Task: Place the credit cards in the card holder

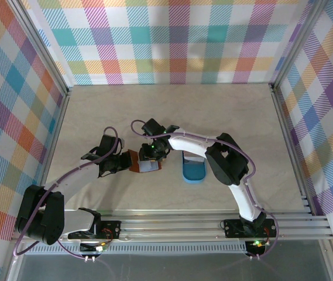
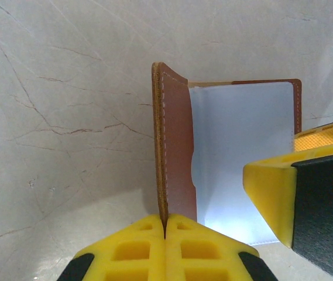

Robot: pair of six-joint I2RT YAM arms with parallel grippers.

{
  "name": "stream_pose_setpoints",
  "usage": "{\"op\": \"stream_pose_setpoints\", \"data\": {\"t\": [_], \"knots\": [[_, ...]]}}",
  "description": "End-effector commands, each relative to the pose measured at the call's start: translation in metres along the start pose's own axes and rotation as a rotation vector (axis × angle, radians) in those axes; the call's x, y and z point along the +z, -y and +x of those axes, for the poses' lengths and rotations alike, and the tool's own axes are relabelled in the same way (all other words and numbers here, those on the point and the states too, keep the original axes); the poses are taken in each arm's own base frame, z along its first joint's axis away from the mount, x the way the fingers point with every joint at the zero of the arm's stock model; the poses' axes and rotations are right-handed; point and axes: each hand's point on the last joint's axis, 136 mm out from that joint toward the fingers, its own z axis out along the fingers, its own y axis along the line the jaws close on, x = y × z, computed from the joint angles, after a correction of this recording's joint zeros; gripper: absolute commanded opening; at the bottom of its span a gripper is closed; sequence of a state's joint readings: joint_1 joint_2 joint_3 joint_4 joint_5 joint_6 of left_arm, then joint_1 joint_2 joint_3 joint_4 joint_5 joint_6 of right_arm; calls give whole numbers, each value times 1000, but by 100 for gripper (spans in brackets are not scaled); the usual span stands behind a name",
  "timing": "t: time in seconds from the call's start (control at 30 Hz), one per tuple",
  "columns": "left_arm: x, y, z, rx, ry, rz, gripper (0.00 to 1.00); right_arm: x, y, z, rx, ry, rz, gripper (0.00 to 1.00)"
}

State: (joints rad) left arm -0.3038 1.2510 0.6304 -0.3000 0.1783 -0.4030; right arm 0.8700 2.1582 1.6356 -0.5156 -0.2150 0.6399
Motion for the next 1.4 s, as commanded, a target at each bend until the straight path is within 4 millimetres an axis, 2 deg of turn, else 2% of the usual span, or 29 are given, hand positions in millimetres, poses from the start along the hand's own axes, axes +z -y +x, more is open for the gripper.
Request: {"op": "stream_pose_setpoints", "data": {"t": [0.0, 0.2, 0.67, 1.17, 1.37], "knots": [[-1, -2, -6, -6, 12, -5, 2, -26, -3, -4, -8, 48, 28, 38], [-1, -2, -6, -4, 11, -7, 2, -36, 14, -6, -6, 82, 130, 45], [0, -1, -7, 4, 12, -4, 2, -15, 19, -2, 15, 22, 139, 50], [1, 0, -7, 8, 9, 0, 2, -6, 20, 2, 30, -8, 122, 51], [0, -1, -7, 7, 10, 0, 2, -7, 18, 1, 21, -4, 113, 46]]}}
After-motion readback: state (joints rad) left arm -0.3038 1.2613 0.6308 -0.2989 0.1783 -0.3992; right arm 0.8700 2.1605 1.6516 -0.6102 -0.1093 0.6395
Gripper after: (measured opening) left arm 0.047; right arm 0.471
